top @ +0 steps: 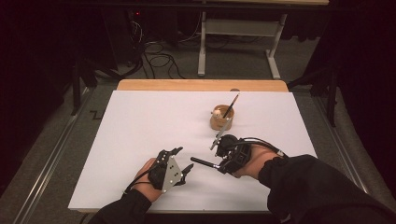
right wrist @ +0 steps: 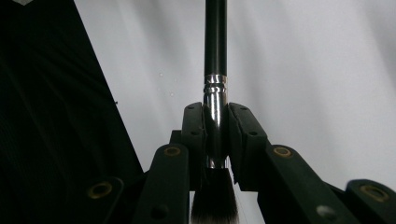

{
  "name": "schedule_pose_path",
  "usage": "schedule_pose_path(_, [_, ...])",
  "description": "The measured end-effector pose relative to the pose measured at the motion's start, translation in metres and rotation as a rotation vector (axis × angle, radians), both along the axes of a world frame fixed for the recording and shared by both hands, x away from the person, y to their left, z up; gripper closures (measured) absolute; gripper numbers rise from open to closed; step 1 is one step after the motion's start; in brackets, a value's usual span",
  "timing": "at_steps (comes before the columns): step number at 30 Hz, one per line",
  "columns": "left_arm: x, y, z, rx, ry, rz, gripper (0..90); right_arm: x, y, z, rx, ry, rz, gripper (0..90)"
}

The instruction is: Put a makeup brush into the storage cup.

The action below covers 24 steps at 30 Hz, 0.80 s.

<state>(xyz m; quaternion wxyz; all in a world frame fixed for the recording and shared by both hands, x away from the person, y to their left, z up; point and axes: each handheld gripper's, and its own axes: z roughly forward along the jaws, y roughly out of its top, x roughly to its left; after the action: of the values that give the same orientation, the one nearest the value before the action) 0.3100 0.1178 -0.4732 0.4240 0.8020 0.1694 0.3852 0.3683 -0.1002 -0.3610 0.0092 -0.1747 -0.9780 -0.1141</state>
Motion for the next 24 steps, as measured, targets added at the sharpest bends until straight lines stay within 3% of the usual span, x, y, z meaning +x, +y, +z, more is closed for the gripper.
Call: schedule_pose_path(24, [-0.002,-0.004,-0.002,0.052,-0.031,-0.001,38.3,0.000,0.011,-0.002,-0.026,0.003,0.028,78.9])
